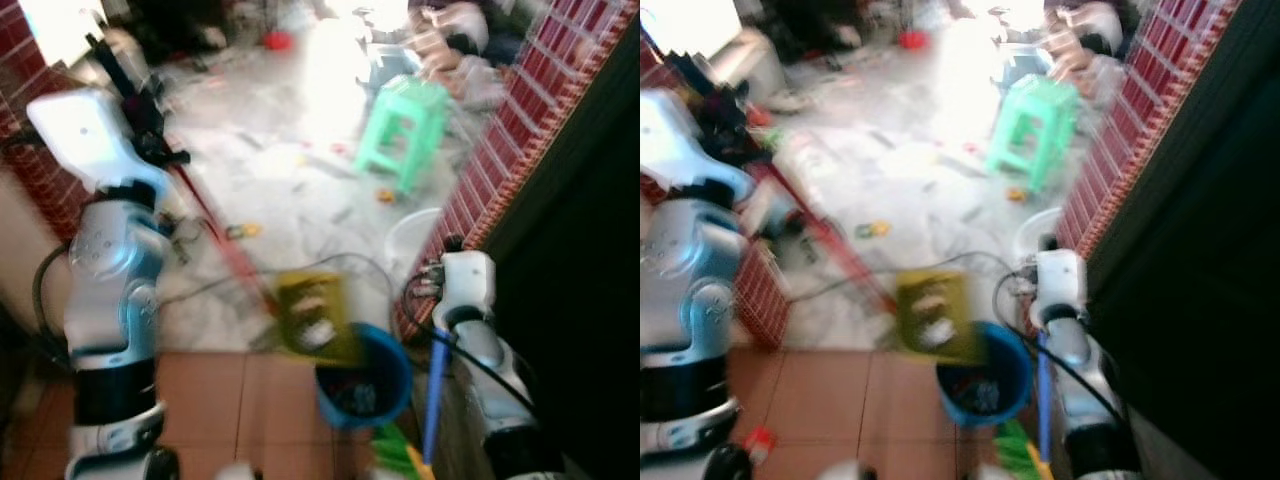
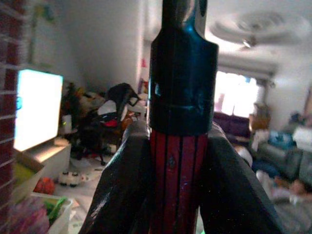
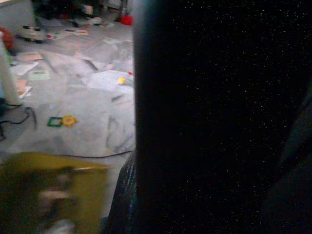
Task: Sweep floor
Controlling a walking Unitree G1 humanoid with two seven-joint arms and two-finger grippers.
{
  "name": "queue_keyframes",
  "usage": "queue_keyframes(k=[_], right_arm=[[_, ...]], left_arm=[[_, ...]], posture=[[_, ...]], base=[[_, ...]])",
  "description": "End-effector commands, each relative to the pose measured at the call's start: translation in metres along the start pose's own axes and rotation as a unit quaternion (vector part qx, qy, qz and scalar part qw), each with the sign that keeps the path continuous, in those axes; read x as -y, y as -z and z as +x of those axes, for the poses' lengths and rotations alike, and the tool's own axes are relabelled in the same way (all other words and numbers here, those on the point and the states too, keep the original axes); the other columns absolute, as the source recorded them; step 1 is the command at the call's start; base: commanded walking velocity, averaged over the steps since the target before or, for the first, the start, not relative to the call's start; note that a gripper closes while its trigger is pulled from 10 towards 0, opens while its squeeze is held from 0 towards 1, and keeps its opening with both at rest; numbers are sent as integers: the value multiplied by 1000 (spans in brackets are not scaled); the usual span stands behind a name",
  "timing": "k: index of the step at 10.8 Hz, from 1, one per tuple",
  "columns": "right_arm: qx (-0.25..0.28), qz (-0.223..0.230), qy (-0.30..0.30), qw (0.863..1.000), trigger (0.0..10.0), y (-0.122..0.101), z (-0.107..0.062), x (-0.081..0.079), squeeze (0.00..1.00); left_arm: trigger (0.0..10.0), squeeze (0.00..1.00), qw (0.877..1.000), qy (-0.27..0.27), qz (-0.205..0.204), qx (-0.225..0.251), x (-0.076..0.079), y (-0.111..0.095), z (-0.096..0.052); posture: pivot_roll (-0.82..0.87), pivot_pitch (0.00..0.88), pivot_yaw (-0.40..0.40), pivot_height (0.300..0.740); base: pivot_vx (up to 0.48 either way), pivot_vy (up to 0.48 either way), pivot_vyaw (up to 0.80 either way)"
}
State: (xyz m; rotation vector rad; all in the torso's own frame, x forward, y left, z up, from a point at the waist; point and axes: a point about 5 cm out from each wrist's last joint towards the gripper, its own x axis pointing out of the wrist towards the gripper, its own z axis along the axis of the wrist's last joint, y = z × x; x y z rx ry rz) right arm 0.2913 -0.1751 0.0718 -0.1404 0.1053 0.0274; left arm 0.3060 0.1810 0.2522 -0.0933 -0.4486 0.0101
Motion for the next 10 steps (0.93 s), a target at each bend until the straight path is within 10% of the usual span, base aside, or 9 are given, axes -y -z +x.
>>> queue_keyframes(k=[1,7,10], right_arm=[[10,0,13,1000,10000,-4,0,9,0],[11,1,17,1000,10000,-6,4,9,0],[16,3,21,1000,10000,-8,7,9,0]], left_arm=[[10000,0,998,47,-10,27,21,-5,-2],[10000,0,987,159,-34,-3,81,28,-13],[10000,0,948,313,45,46,137,33,-23]], posture=[[-20,0,-21,740],[-28,0,-9,740],[-26,0,-1,740]], base=[[0,0,0],[0,0,0],[0,0,0]])
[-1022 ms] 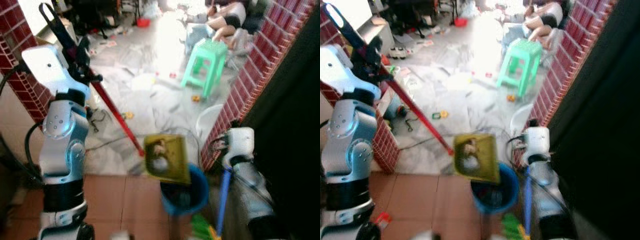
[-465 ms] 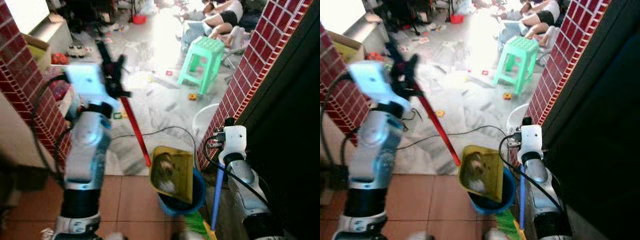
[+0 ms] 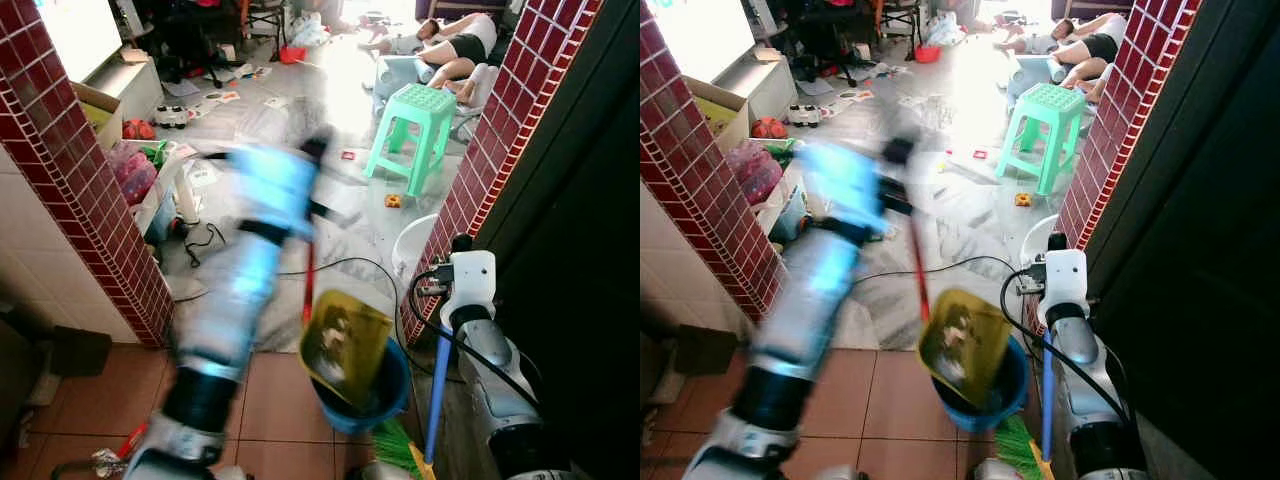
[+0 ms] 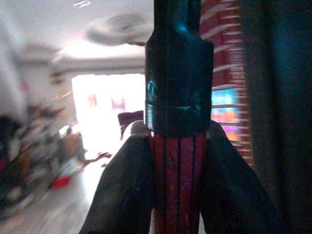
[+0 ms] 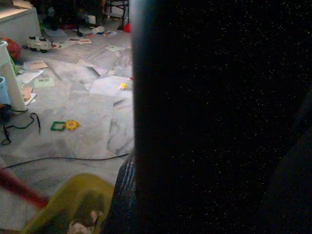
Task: Sweep floor
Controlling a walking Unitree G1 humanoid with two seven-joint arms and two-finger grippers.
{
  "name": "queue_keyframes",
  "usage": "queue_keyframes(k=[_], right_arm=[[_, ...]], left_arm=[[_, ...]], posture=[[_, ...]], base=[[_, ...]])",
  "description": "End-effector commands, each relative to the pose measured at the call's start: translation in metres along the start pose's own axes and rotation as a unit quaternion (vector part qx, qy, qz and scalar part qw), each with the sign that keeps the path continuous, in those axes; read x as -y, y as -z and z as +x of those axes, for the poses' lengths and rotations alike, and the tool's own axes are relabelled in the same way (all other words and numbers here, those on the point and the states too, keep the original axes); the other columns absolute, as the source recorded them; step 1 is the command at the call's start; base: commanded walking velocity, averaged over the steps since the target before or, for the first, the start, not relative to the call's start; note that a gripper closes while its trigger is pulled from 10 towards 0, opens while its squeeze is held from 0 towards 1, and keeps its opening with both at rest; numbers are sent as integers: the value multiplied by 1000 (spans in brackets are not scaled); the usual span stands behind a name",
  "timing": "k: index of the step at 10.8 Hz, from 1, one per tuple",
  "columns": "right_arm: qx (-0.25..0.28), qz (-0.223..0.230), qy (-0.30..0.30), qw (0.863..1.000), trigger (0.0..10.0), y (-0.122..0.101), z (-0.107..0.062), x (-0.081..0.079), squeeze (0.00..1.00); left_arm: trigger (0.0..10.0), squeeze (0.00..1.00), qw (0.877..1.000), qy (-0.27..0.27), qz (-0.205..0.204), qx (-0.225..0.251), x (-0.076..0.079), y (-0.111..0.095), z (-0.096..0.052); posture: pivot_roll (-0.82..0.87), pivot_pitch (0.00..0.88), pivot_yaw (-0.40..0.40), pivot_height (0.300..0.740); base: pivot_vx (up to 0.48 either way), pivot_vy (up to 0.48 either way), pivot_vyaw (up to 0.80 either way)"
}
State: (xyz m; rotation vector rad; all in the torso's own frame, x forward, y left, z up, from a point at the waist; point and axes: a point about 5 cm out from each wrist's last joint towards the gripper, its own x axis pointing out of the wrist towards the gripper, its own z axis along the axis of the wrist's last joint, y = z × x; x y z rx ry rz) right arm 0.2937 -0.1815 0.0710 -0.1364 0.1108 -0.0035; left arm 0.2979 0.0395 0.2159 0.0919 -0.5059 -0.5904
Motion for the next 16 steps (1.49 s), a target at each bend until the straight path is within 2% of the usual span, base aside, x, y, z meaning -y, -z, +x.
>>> queue_keyframes(k=[1,3,4,6,8,9,11,12,13,14,15,16], right_arm=[[20,1,7,1000,10000,-9,5,2,0],[24,0,6,1000,10000,-12,9,2,0],[26,0,4,1000,10000,-13,11,2,0],[28,-2,2,1000,10000,-15,15,2,0],[31,-3,-1,1000,10000,-16,18,-1,0],[31,-3,-1,1000,10000,-17,19,0,0],[32,-5,0,999,10000,-16,20,0,0],[33,-7,1,999,10000,-17,20,0,0],[33,-7,2,999,10000,-17,20,0,0],[34,-7,2,999,10000,-16,21,0,0],[33,-7,2,999,10000,-16,21,0,0],[33,-7,2,999,10000,-16,21,0,0]], left_arm=[[10000,0,995,64,63,33,15,-11,9],[10000,0,976,174,113,68,54,-16,15],[10000,0,970,194,119,80,64,-18,15],[10000,0,970,211,97,78,75,-18,16],[10000,0,981,185,31,48,70,-17,20],[10000,0,981,189,20,42,70,-18,20],[10000,0,976,206,52,54,71,-31,23],[10000,0,976,214,10,40,72,-32,24],[10000,0,973,219,51,50,73,-36,24],[10000,0,976,212,16,37,74,-38,24],[10000,0,974,222,21,25,73,-35,21],[10000,0,976,204,62,32,64,-34,22]], posture=[[-25,0,-3,740],[-23,0,-9,740],[-22,0,-11,740],[-18,0,-15,740],[-15,0,-17,740],[-16,0,-18,740],[-19,0,-19,740],[-22,0,-18,740],[-25,0,-16,740],[-25,0,-16,740],[-23,0,-17,740],[-22,0,-17,740]], base=[[0,0,0],[0,0,0],[0,0,0],[0,0,0],[0,0,0],[0,0,0],[0,0,0],[0,0,0],[0,0,0],[0,0,0],[0,0,0],[0,0,0]])
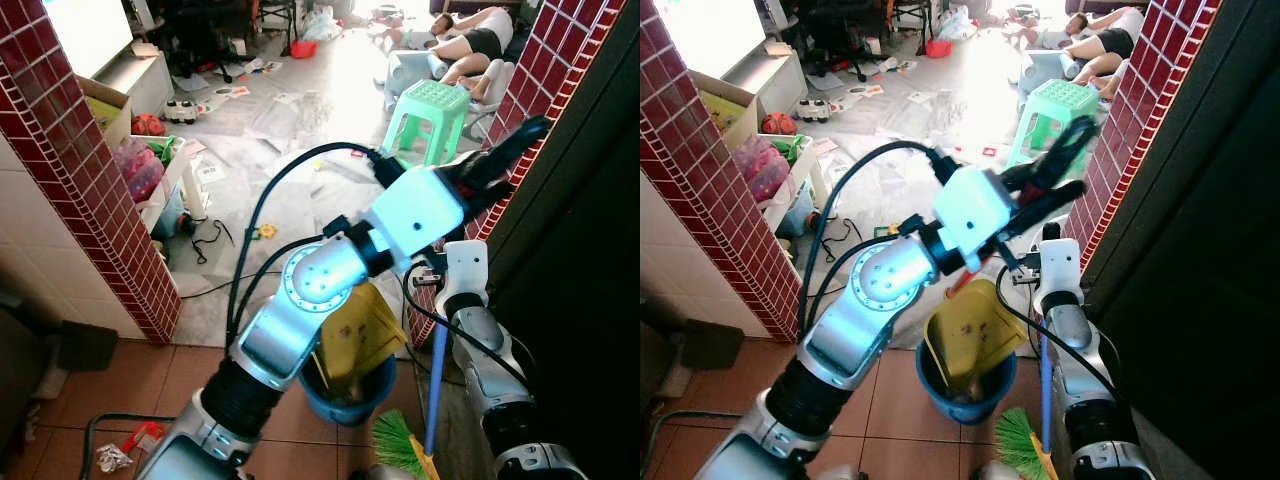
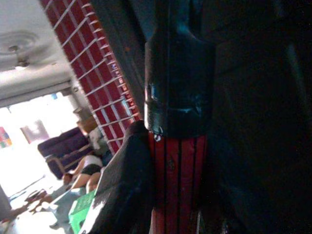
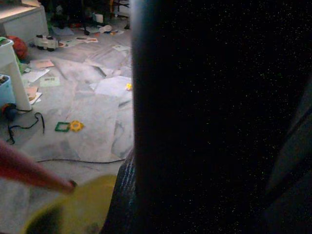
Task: Sweep floor
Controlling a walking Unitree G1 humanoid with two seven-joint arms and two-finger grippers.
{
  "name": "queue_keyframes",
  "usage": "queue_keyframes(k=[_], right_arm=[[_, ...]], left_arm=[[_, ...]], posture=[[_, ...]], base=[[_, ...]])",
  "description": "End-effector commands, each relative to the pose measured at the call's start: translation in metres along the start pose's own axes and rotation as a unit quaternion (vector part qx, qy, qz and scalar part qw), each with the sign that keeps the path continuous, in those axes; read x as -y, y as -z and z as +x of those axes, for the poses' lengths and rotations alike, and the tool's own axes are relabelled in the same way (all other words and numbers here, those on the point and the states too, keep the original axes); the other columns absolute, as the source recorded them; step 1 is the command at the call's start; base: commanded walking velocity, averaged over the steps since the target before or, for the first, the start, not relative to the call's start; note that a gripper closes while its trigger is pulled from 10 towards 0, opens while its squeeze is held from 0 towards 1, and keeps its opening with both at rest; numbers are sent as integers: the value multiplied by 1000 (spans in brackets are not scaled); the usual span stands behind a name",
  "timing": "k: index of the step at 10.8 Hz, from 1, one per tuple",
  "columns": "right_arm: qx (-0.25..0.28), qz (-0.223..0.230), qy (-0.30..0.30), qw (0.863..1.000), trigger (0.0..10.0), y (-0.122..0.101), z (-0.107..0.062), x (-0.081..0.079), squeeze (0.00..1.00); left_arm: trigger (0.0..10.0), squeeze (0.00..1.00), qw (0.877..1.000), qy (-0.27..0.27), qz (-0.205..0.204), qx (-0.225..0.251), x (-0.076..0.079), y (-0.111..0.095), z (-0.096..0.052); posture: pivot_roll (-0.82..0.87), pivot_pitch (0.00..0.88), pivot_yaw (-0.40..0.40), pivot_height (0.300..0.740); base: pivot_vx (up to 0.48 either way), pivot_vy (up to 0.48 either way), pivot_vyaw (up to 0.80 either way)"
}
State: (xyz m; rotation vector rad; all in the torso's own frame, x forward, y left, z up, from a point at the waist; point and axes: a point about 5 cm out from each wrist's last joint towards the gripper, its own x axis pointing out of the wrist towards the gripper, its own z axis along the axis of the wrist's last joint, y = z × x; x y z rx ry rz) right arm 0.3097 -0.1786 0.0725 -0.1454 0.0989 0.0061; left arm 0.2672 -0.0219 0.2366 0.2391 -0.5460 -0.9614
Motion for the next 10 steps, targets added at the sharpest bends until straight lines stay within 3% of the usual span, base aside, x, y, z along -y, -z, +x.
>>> queue_keyframes(k=[1,3,4,5,6,7,8,9,10], right_arm=[[26,-2,6,1000,10000,-12,5,2,0],[25,-1,3,1000,10000,-11,6,1,0],[24,-1,1,1000,10000,-11,7,-1,0],[24,0,-2,1000,10000,-11,8,-3,0],[24,1,-4,1000,10000,-11,8,-4,0],[23,1,-12,1000,10000,-12,10,-6,0],[23,0,-15,1000,10000,-12,11,-6,0],[24,0,-18,1000,10000,-13,12,-8,0],[27,-3,-25,999,10000,-16,13,-11,0]], left_arm=[[10000,0,999,-21,41,7,-16,-7,-2],[10000,0,993,-105,49,25,-56,-26,-8],[10000,0,990,-118,62,34,-65,-34,-10],[10000,0,983,-154,82,52,-85,-50,-14],[10000,0,980,-170,90,59,-92,-56,-16],[10000,0,949,-269,139,84,-126,-84,-29],[10000,0,931,-319,160,76,-144,-88,-42],[10000,0,911,-366,189,23,-162,-72,-63],[10000,0,899,-392,194,-31,-164,-49,-86]], posture=[[-20,0,-23,740],[-7,0,-30,740],[-4,0,-32,740],[8,0,-40,740],[8,0,-40,740],[25,0,-57,740],[29,0,-60,740],[36,0,-66,740],[32,0,-67,740]], base=[[0,0,0],[0,0,0],[0,0,0],[0,0,0],[0,0,0],[0,0,0],[0,0,0],[0,0,0],[0,0,0]])
